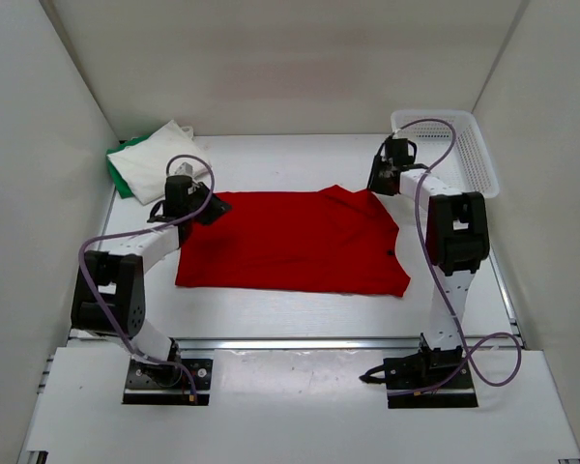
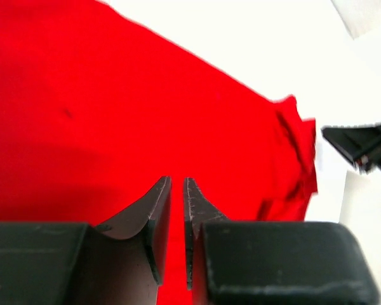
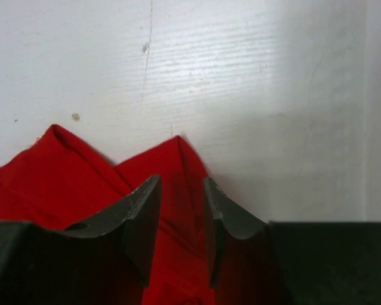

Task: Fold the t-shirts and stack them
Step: Grap the side of the flattened tshirt furthest away from the robot with both arms

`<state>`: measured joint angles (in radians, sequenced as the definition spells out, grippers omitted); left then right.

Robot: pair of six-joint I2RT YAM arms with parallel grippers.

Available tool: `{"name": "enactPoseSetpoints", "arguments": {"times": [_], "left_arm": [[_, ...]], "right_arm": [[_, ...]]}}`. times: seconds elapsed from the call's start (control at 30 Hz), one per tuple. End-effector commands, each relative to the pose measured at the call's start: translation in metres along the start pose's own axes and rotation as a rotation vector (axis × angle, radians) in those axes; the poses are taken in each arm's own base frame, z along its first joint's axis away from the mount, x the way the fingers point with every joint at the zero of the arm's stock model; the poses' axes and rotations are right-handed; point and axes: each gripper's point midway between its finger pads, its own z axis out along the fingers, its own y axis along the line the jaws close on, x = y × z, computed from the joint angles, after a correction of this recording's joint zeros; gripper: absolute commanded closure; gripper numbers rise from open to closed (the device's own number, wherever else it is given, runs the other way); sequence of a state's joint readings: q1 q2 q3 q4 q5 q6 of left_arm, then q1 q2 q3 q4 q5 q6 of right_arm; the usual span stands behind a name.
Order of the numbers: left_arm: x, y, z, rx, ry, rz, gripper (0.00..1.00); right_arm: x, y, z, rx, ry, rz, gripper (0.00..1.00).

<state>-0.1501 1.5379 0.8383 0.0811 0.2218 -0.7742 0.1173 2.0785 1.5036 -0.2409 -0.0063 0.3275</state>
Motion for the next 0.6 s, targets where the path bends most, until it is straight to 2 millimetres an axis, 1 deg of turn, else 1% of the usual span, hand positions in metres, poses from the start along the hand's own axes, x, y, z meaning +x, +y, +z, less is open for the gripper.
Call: {"name": "enactPoseSetpoints", "arguments": {"times": [0.0,0.07,0.13,0.17,0.2,0.23,0.27,0.3,0.33,0.37,0.4,0.43,0.47,0.5,0.57], "left_arm": [[-0.043,0.006,0.003,-0.038,-0.082,0.012,0.75],[-0.050,0.016,0.008,-0.066,-0.089,-0.003,0.76],[-0.050,0.026,0.013,-0.083,-0.076,-0.005,0.76],[-0.051,0.025,0.015,-0.084,-0.078,-0.003,0.76],[-0.049,0.026,0.016,-0.083,-0.067,-0.003,0.76],[-0.050,0.026,0.017,-0.088,-0.077,0.003,0.76],[-0.049,0.027,0.019,-0.091,-0.073,0.002,0.75],[-0.046,0.030,0.020,-0.100,-0.069,0.004,0.76],[-0.047,0.029,0.022,-0.098,-0.069,0.004,0.75],[-0.049,0.030,0.023,-0.103,-0.069,0.007,0.75],[-0.047,0.035,0.026,-0.116,-0.063,0.005,0.76],[-0.049,0.034,0.026,-0.116,-0.063,0.008,0.76],[-0.048,0.039,0.028,-0.124,-0.055,0.002,0.76],[-0.050,0.038,0.027,-0.115,-0.054,-0.002,0.76],[-0.053,0.038,0.028,-0.116,-0.059,-0.001,0.77]], "right_arm": [[-0.028,0.011,0.002,-0.038,-0.044,-0.032,0.70],[-0.031,0.010,0.009,-0.030,-0.048,-0.038,0.69],[-0.031,0.013,0.018,-0.031,-0.038,-0.051,0.69],[-0.035,0.013,0.021,-0.038,-0.035,-0.055,0.69],[-0.027,0.016,0.028,-0.044,-0.015,-0.060,0.70],[-0.026,0.015,0.034,-0.035,0.001,-0.065,0.69],[-0.021,0.021,0.035,-0.038,0.018,-0.082,0.70],[-0.020,0.018,0.039,-0.029,0.028,-0.084,0.72],[-0.022,0.020,0.039,-0.034,0.023,-0.091,0.76],[-0.020,0.023,0.042,-0.036,0.026,-0.090,0.77],[-0.024,0.025,0.040,-0.041,0.015,-0.096,0.78],[-0.024,0.029,0.040,-0.053,0.012,-0.094,0.85],[-0.026,0.032,0.040,-0.072,0.011,-0.093,0.90],[-0.027,0.032,0.040,-0.082,0.013,-0.092,0.96],[-0.035,0.038,0.039,-0.094,-0.009,-0.104,1.00]]}}
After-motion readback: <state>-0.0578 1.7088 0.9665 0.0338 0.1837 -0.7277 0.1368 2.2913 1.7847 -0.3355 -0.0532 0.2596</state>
